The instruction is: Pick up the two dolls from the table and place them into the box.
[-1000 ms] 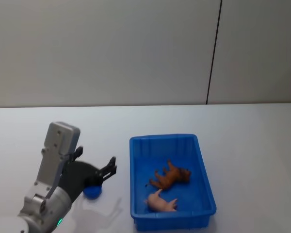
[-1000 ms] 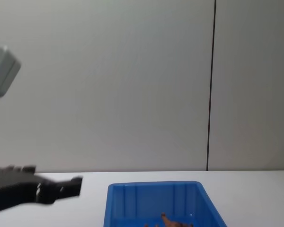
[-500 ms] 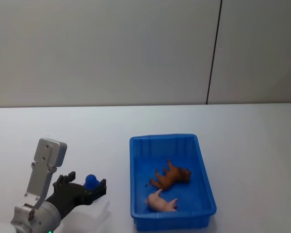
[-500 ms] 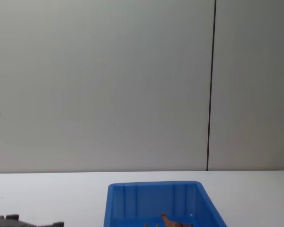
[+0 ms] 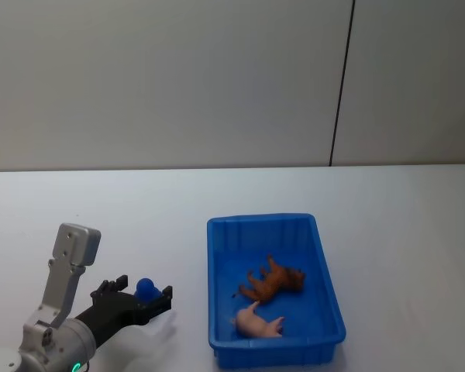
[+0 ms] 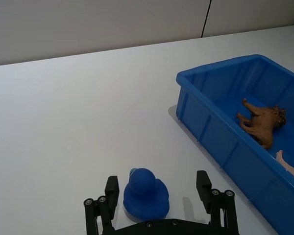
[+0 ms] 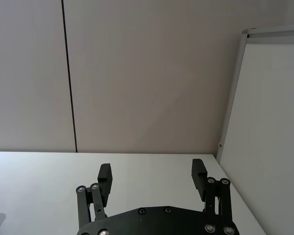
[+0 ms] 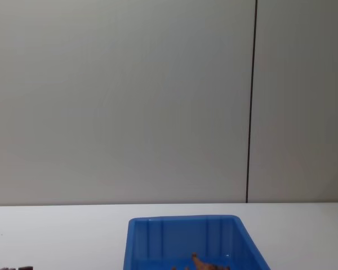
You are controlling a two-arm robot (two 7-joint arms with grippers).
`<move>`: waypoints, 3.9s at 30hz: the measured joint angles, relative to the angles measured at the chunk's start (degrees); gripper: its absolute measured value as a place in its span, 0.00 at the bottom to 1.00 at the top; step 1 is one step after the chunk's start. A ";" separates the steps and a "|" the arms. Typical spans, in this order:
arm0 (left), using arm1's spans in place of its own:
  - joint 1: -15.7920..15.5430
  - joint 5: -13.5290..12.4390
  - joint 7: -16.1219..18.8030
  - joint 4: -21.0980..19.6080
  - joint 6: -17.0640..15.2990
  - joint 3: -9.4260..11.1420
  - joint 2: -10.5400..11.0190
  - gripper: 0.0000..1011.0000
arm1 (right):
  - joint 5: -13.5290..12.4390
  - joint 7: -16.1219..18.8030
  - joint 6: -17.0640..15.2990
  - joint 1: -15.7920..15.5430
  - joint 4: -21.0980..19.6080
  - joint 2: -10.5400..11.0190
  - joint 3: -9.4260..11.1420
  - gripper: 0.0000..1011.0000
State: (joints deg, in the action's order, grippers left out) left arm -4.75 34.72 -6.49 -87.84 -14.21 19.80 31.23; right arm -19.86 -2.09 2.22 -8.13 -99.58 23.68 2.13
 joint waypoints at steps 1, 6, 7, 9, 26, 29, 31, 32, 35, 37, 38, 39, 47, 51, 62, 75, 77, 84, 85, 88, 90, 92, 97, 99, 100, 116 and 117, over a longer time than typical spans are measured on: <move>-0.21 -0.01 -0.33 0.47 0.07 -0.01 -0.11 0.99 | 0.00 -0.01 0.01 -0.01 0.00 0.00 0.01 0.99; -1.21 -0.33 -2.15 2.80 0.21 -0.04 -0.66 0.99 | -0.01 -0.05 0.04 -0.03 -0.03 0.03 0.04 0.99; -1.59 -0.52 -2.79 3.65 0.19 -0.05 -0.86 0.99 | -0.01 -0.06 0.04 -0.04 -0.03 0.04 0.05 0.99; -2.14 -0.81 -3.44 4.78 0.05 -0.05 -1.11 0.99 | -0.01 -0.08 0.06 -0.05 -0.03 0.05 0.07 0.99; -6.08 -4.23 -6.27 12.27 0.41 0.45 -3.60 0.99 | 0.01 -0.14 0.07 -0.11 -0.03 0.07 0.09 0.99; -6.56 -4.61 -6.47 13.08 0.61 0.47 -3.93 0.94 | 0.01 -0.14 0.07 -0.11 -0.03 0.07 0.09 0.99; -6.76 -4.77 -6.55 13.44 0.70 0.48 -4.06 0.90 | 0.01 -0.14 0.07 -0.11 -0.03 0.07 0.09 0.99; -6.85 -4.83 -6.59 13.61 0.74 0.49 -4.13 0.87 | 0.01 -0.14 0.07 -0.11 -0.03 0.07 0.09 0.99; -7.23 -5.11 -6.74 14.31 0.88 0.55 -4.36 0.80 | 0.01 -0.14 0.07 -0.11 -0.03 0.07 0.08 0.99; -7.37 -5.20 -6.78 14.55 0.92 0.57 -4.45 0.76 | 0.01 -0.14 0.07 -0.11 -0.03 0.07 0.08 0.99; -7.47 -5.27 -6.82 14.76 0.95 0.59 -4.53 0.71 | 0.01 -0.14 0.07 -0.11 -0.03 0.07 0.09 0.99; -7.52 -5.31 -6.85 14.84 0.96 0.60 -4.56 0.71 | 0.01 -0.14 0.07 -0.11 -0.03 0.07 0.08 0.99; -7.80 -5.56 -7.01 15.46 1.08 0.65 -4.78 0.61 | 0.01 -0.14 0.07 -0.11 -0.03 0.07 0.08 0.99; -7.71 -5.62 -7.00 15.43 1.56 0.66 -4.77 0.59 | 0.01 -0.13 0.07 -0.11 -0.03 0.07 0.08 0.99; -6.66 -6.08 -5.88 13.52 5.81 0.59 -4.33 0.51 | 0.01 -0.13 0.07 -0.11 -0.03 0.07 0.08 0.99; -6.46 -7.44 -5.12 9.36 12.44 -0.63 -3.57 0.43 | 0.01 -0.13 0.06 -0.11 -0.03 0.07 0.08 0.99; -6.73 -7.78 -5.49 8.65 13.53 -0.84 -3.53 0.42 | 0.01 -0.13 0.07 -0.11 -0.03 0.07 0.08 0.99; -8.24 -8.40 -8.27 7.09 15.86 -1.39 -3.70 0.39 | 0.01 -0.13 0.07 -0.11 -0.03 0.07 0.08 0.99; -8.50 -8.44 -8.66 6.98 16.04 -1.45 -3.78 0.38 | 0.01 -0.13 0.07 -0.11 -0.03 0.07 0.08 0.99; -9.46 -8.55 -10.64 6.81 16.55 -1.54 -4.10 0.36 | 0.01 -0.13 0.07 -0.11 -0.02 0.07 0.08 0.99; -10.16 -8.56 -12.14 6.81 16.73 -1.57 -4.36 0.35 | 0.01 -0.13 0.06 -0.11 -0.03 0.07 0.08 0.99; -10.72 -8.56 -13.39 6.95 16.77 -1.57 -4.60 0.34 | 0.01 -0.13 0.07 -0.11 -0.02 0.07 0.08 0.99; -12.72 -8.53 -17.67 8.04 16.37 -1.43 -5.56 0.31 | 0.01 -0.13 0.07 -0.11 -0.03 0.07 0.08 0.99; -13.32 -8.48 -18.90 8.58 16.09 -1.34 -5.84 0.30 | 0.01 -0.13 0.07 -0.11 -0.03 0.07 0.08 0.99; -13.98 -8.42 -20.42 9.20 15.65 -1.19 -6.20 0.29 | 0.00 -0.13 0.07 -0.11 -0.02 0.07 0.08 0.99; -21.94 -8.48 -35.05 20.40 9.99 1.25 -11.11 0.20 | 0.01 -0.13 0.07 -0.11 -0.02 0.07 0.08 0.99; -22.41 -8.54 -35.68 20.92 9.76 1.34 -11.42 0.19 | 0.00 -0.13 0.07 -0.11 -0.03 0.07 0.08 0.99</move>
State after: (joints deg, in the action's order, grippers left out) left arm -27.17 26.18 -42.18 -66.93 -4.45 21.14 19.81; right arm -19.86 -2.22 2.29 -8.24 -99.61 23.75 2.21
